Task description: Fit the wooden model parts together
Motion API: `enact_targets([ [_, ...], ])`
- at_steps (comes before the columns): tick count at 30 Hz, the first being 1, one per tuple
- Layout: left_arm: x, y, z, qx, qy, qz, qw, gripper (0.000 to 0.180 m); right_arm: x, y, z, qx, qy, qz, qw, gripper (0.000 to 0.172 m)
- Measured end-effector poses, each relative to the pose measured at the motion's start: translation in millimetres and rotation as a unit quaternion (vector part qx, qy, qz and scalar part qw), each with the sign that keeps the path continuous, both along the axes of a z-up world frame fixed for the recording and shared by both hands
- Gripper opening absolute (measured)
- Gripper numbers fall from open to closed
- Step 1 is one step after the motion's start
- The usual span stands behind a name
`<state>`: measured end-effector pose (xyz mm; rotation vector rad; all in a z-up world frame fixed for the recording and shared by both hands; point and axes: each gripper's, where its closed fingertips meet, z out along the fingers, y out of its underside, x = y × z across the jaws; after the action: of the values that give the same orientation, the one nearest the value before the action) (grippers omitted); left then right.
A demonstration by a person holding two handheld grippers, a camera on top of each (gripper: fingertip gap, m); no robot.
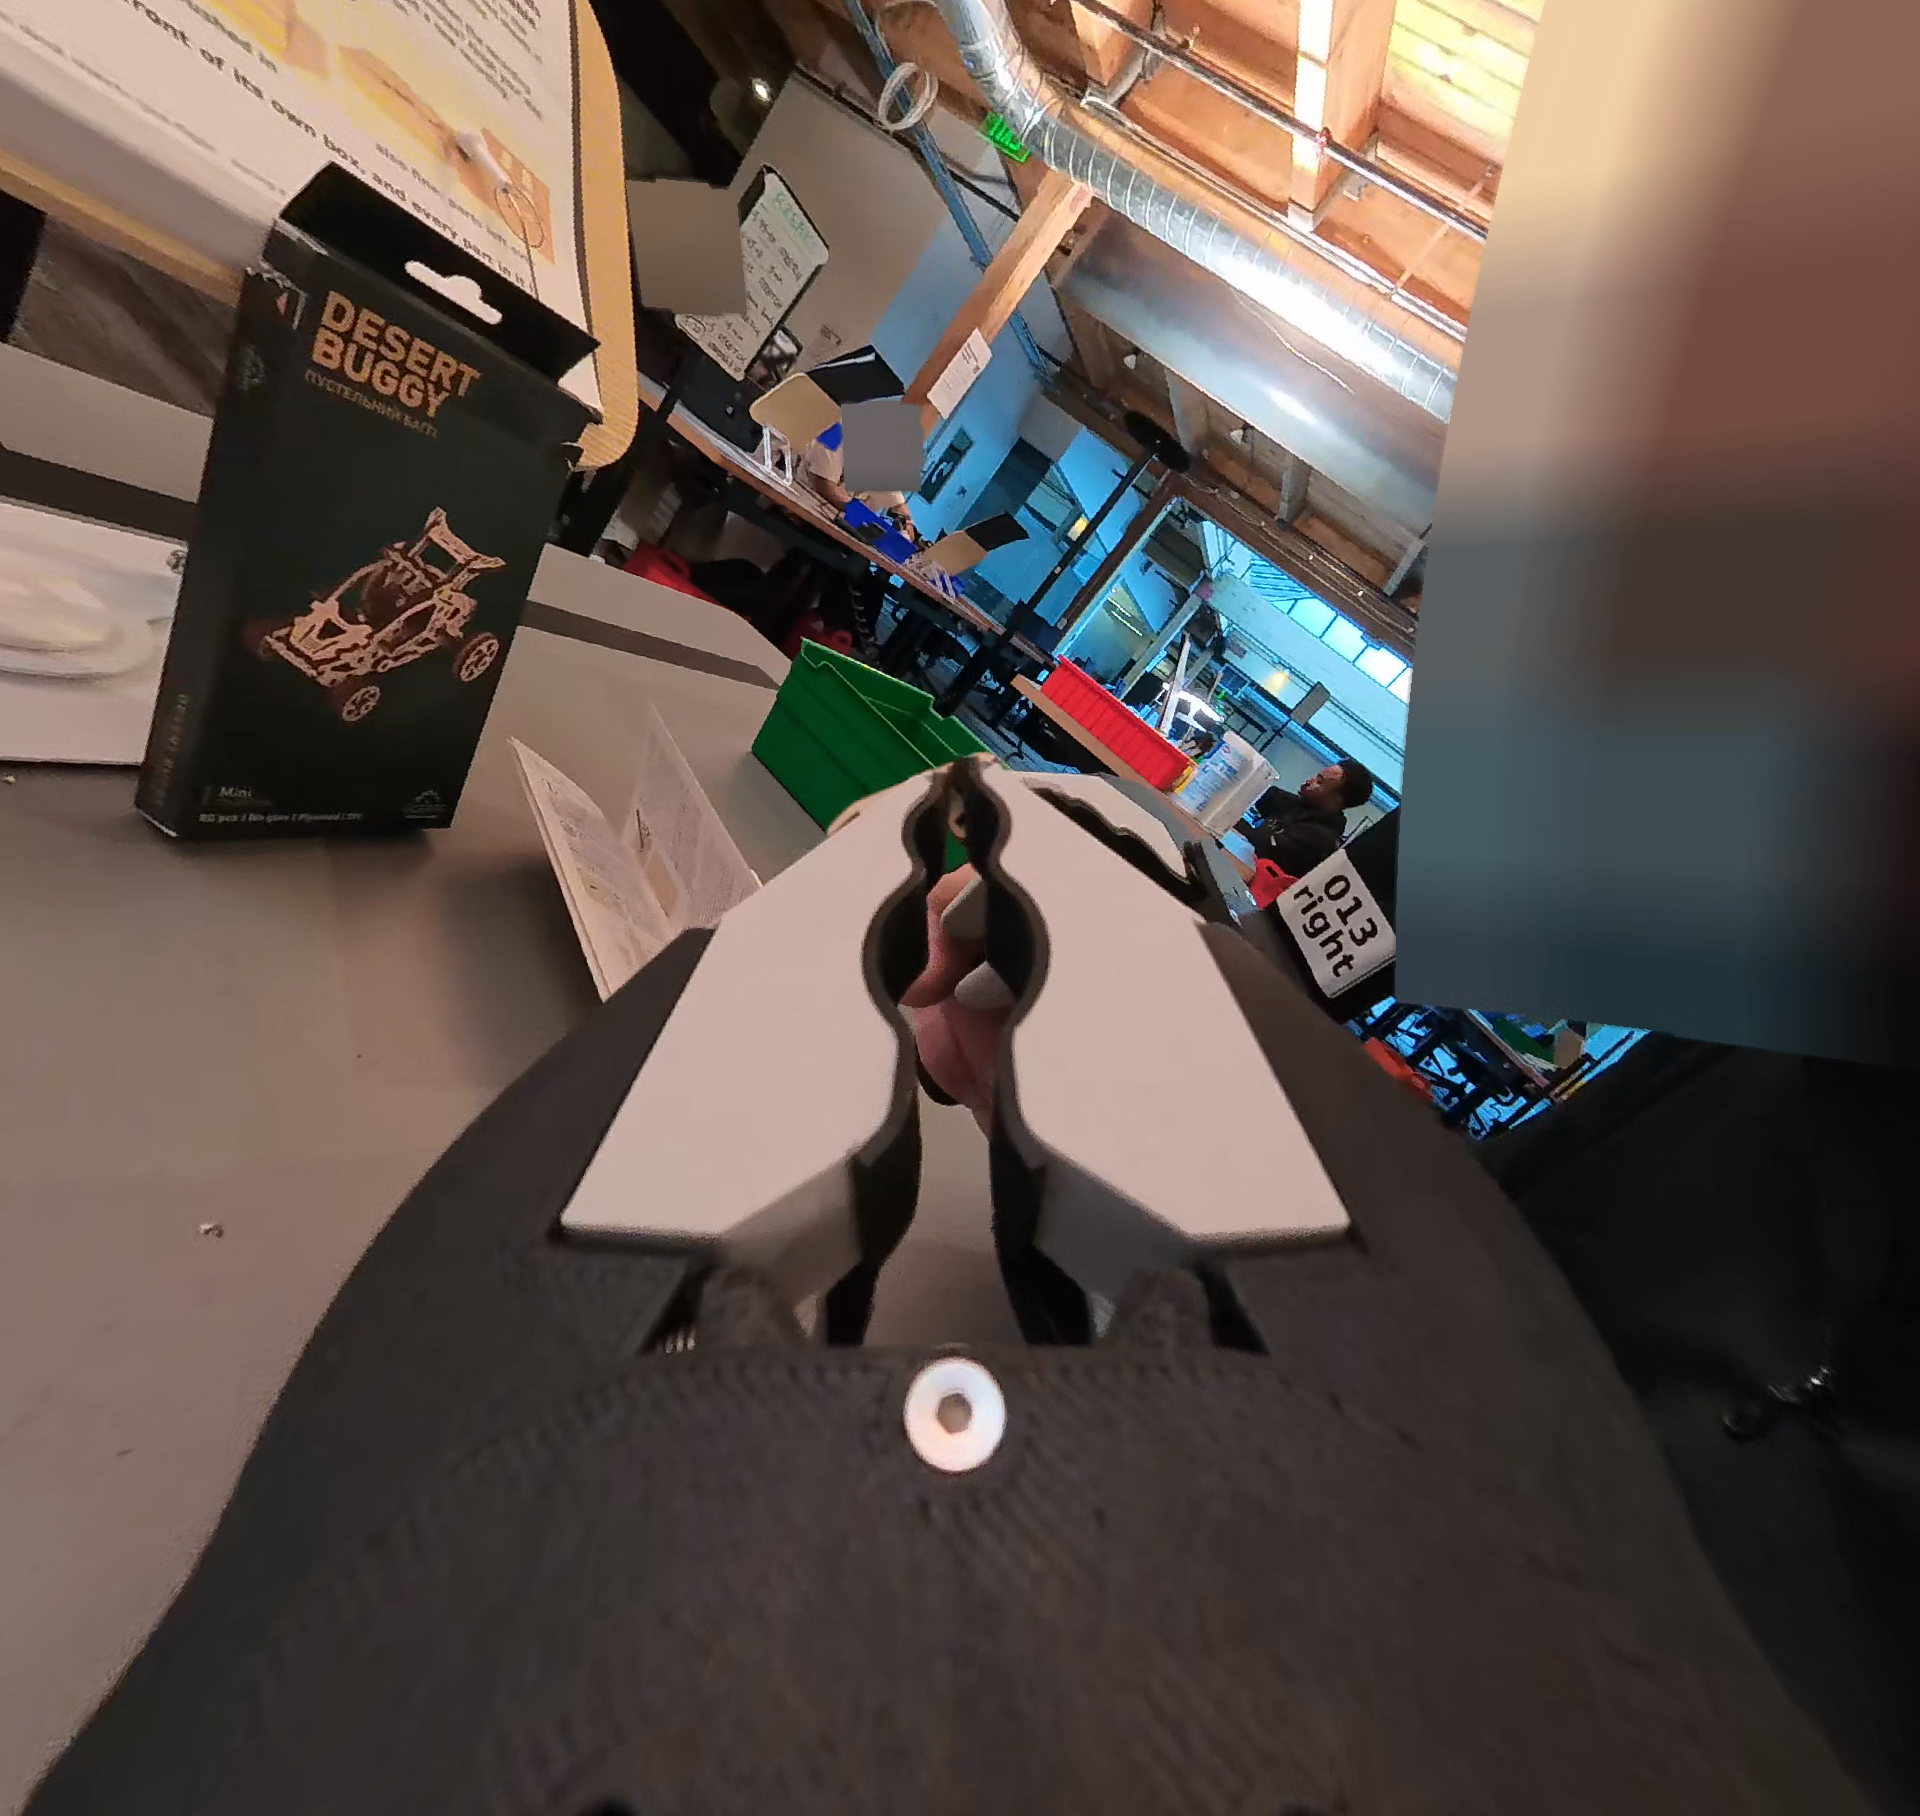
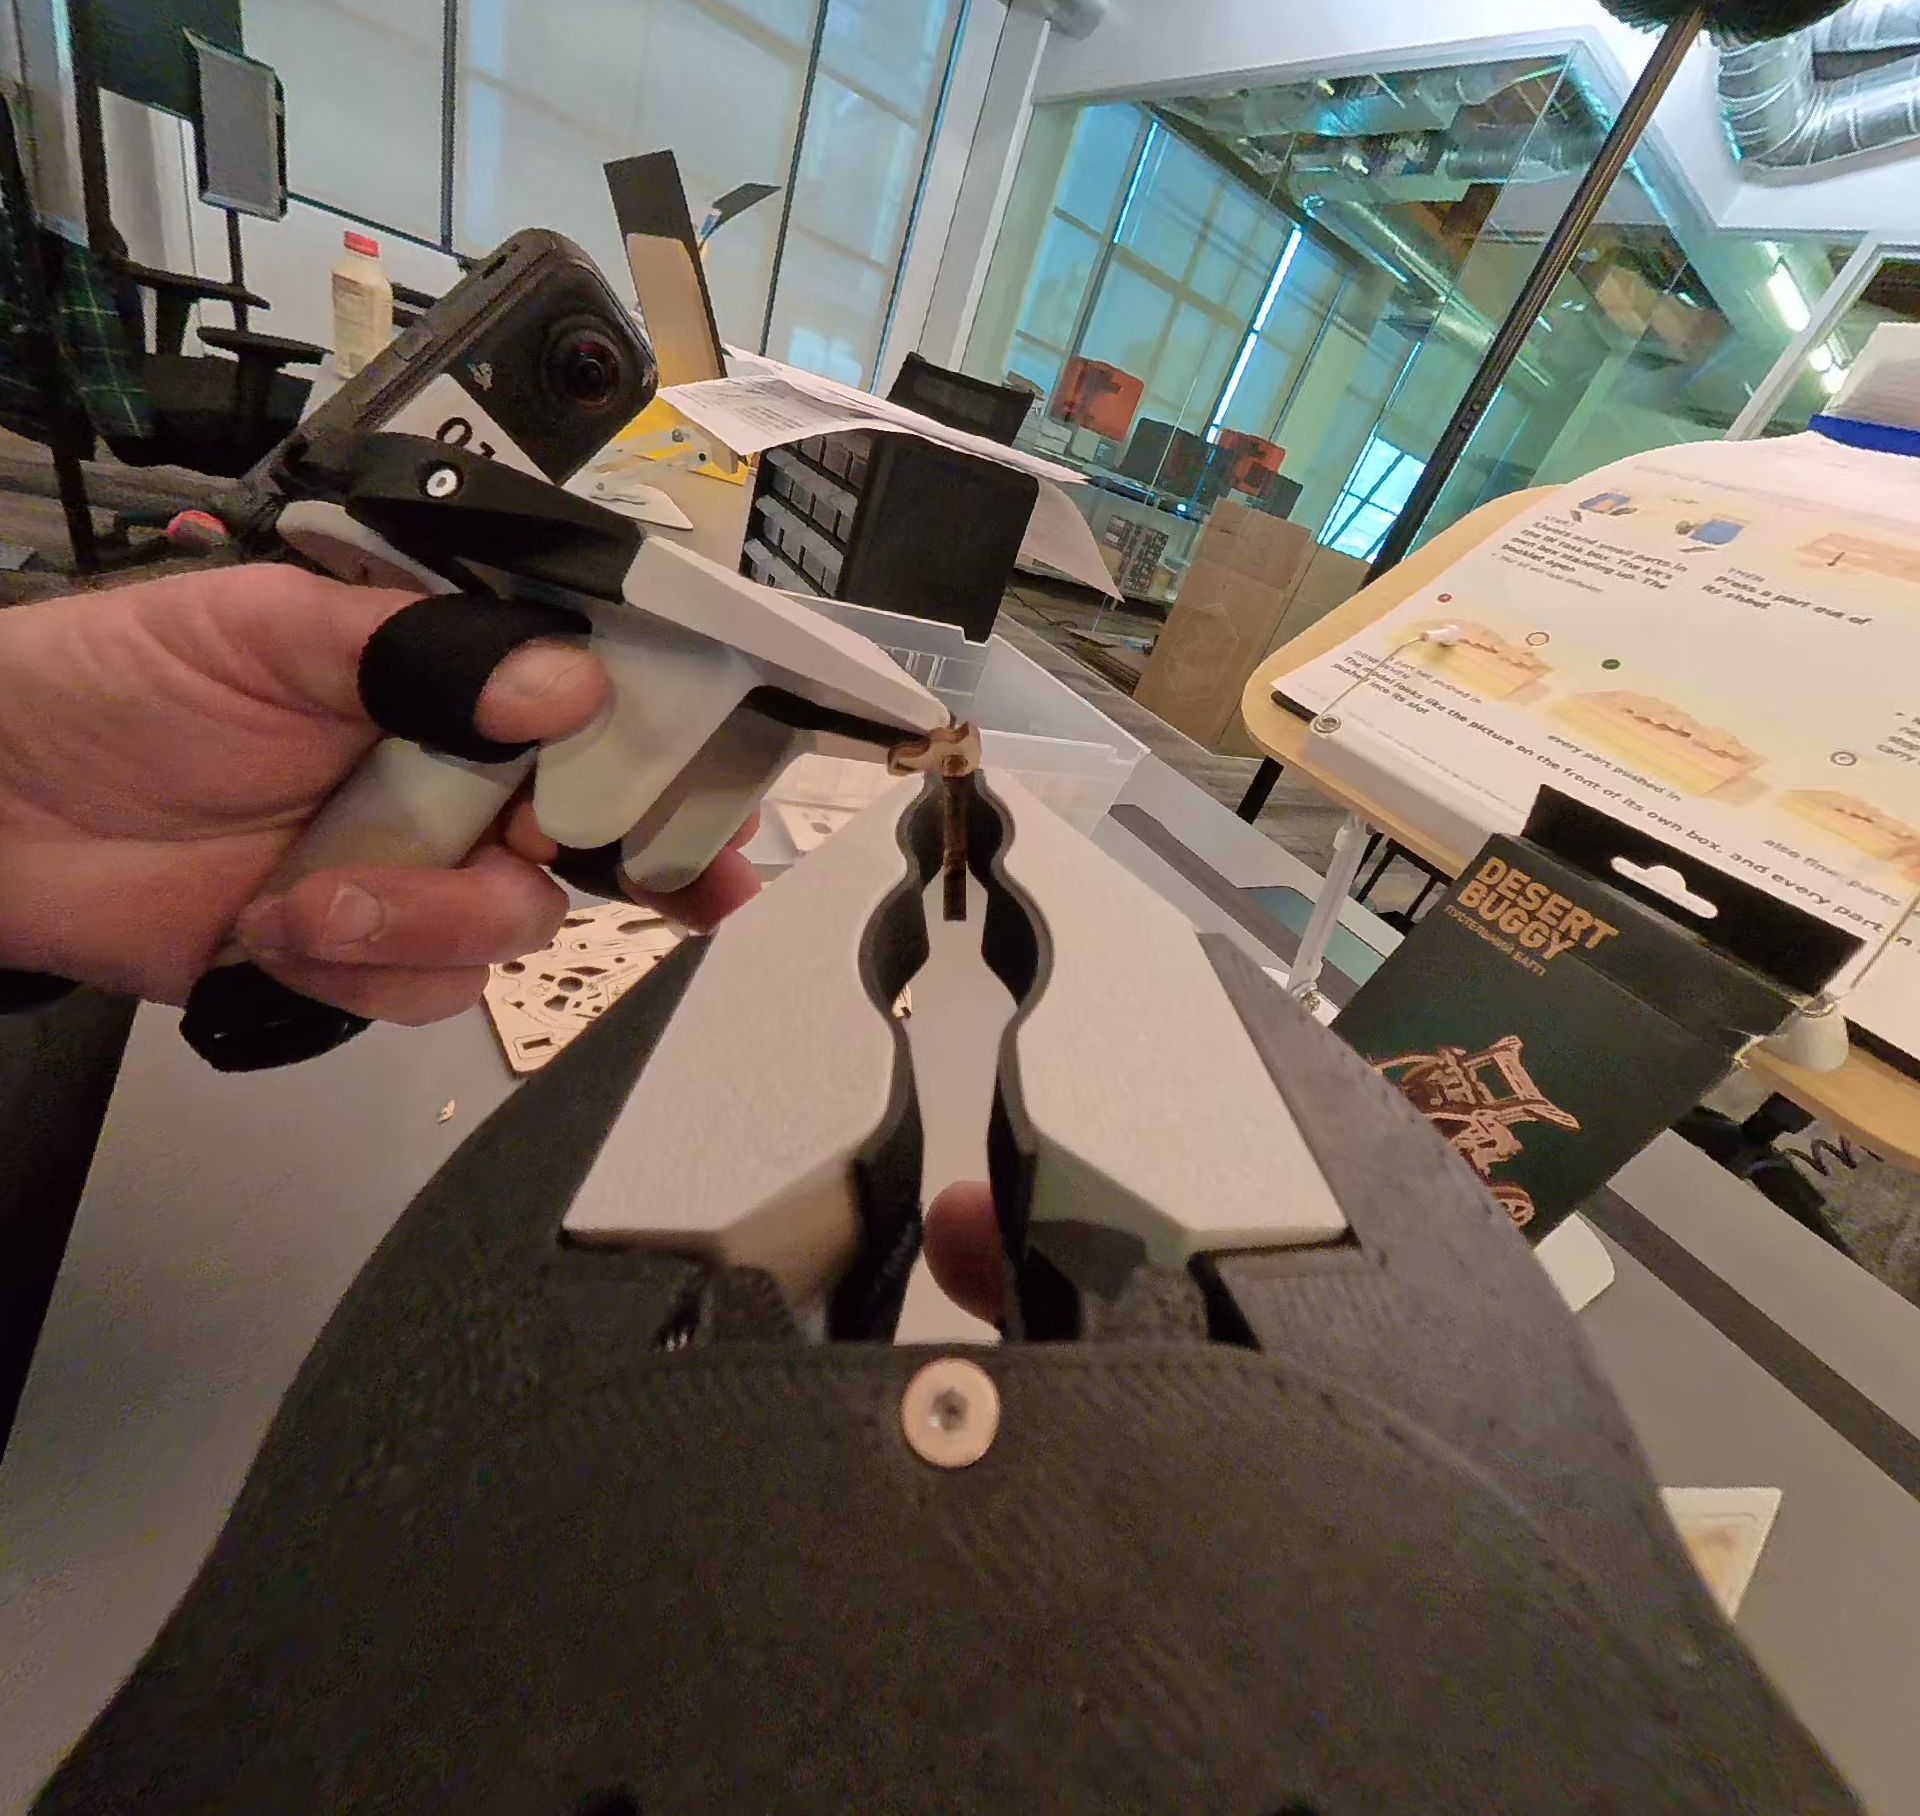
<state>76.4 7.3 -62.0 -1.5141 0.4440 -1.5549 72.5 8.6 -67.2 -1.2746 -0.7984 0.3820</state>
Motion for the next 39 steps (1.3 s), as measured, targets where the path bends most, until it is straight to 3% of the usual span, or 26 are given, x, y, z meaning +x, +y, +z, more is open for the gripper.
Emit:
enact_targets([
  [13,-0.5,-15.7,1.8,-0.013,-0.009,-0.103,0.995,0.000,-3.3,-14.6,2.8,0.028,-0.023,0.072,0.997,0.001],
  [16,-2.1,-14.0,-3.1,0.014,0.030,-0.090,0.995,0.002,-3.6,-13.1,-1.3,0.024,-0.026,0.075,0.997,0.001],
  [18,-3.7,-13.0,-5.7,0.016,0.045,-0.089,0.995,0.019,-1.9,-12.3,-0.2,0.035,-0.025,0.067,0.997,0.002],
  [27,-5.5,-27.0,-3.2,0.055,0.079,-0.112,0.989,0.005,-9.1,-25.0,-5.2,0.117,-0.105,0.079,0.985,0.002],
  [34,-9.1,-39.6,-0.2,0.031,0.031,-0.161,0.986,0.005,-13.1,-38.1,-1.1,0.141,-0.126,0.111,0.976,0.002],
  [36,-9.2,-37.2,-0.8,0.022,0.013,-0.149,0.989,0.004,-13.4,-36.2,-2.2,0.134,-0.120,0.110,0.977,0.002],
  [39,-10.3,-32.9,-9.7,0.029,0.043,-0.132,0.990,0.009,-13.7,-31.9,-10.3,0.140,-0.134,0.090,0.977,0.004],
])
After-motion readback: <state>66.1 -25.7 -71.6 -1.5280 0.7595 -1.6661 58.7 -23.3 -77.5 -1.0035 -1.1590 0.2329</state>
